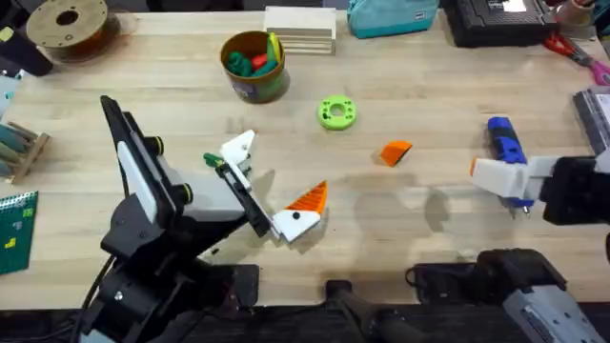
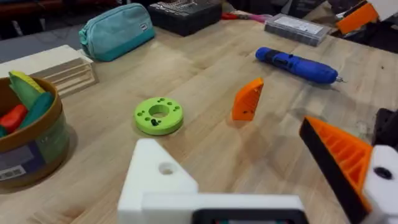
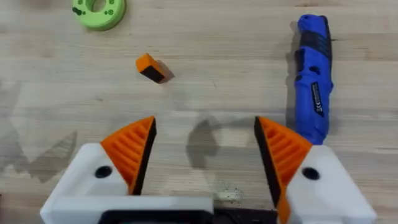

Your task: Pick up the gripper from the table and insert it into the empty holder that is missing its gripper. Then pick up a screw, insert it into the mounting hole, and use the screwdriver to tighten it. Finally, clean up the table by picking up the vegetable and placing it into the bucket.

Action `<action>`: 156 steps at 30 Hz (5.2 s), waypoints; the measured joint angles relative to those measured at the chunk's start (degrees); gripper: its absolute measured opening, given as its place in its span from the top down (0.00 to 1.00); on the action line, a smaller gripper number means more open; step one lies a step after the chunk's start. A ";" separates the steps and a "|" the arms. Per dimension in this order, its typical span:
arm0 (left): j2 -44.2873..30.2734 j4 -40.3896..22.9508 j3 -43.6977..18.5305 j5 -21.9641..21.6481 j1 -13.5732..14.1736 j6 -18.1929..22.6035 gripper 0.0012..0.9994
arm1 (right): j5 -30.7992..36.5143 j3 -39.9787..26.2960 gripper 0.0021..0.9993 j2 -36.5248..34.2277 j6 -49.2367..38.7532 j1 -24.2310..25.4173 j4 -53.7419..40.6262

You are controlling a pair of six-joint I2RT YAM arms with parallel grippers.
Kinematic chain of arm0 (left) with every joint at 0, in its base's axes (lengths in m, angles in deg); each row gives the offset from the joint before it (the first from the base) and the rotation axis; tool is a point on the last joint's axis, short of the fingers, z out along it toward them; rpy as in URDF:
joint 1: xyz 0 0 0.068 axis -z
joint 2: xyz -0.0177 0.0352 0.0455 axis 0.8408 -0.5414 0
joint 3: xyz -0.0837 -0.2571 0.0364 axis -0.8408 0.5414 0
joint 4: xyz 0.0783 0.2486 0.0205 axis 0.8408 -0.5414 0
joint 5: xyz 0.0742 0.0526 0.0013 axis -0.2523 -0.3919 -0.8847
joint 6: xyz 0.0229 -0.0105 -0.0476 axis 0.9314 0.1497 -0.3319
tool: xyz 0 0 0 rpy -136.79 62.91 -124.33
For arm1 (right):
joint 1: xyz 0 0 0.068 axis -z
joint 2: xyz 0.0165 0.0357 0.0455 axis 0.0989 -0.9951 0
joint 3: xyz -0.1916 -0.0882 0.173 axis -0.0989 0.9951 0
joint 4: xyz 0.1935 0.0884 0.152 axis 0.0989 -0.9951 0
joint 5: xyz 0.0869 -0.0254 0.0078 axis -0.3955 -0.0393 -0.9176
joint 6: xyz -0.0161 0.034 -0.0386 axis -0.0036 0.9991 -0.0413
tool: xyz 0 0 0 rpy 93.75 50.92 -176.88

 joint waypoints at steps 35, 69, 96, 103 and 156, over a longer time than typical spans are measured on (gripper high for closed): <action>0.00 5.26 2.19 1.06 0.00 7.40 0.01 | 0.00 0.00 0.07 0.00 13.06 0.00 16.22; -0.02 5.27 2.21 3.40 0.00 -2.40 0.01 | -3.80 -2.60 0.07 -37.36 -11.78 -16.41 15.37; -0.02 5.27 2.21 3.41 0.00 -2.58 0.01 | -0.98 -2.74 0.94 -49.86 -18.08 -19.76 19.04; 0.00 5.27 2.21 3.41 0.00 -2.58 0.01 | -1.15 -3.66 0.98 -49.48 -17.48 -19.76 17.34; -0.02 5.27 2.21 3.06 -0.02 -2.60 0.01 | -79.62 -2.16 0.98 -67.36 22.63 -25.40 60.39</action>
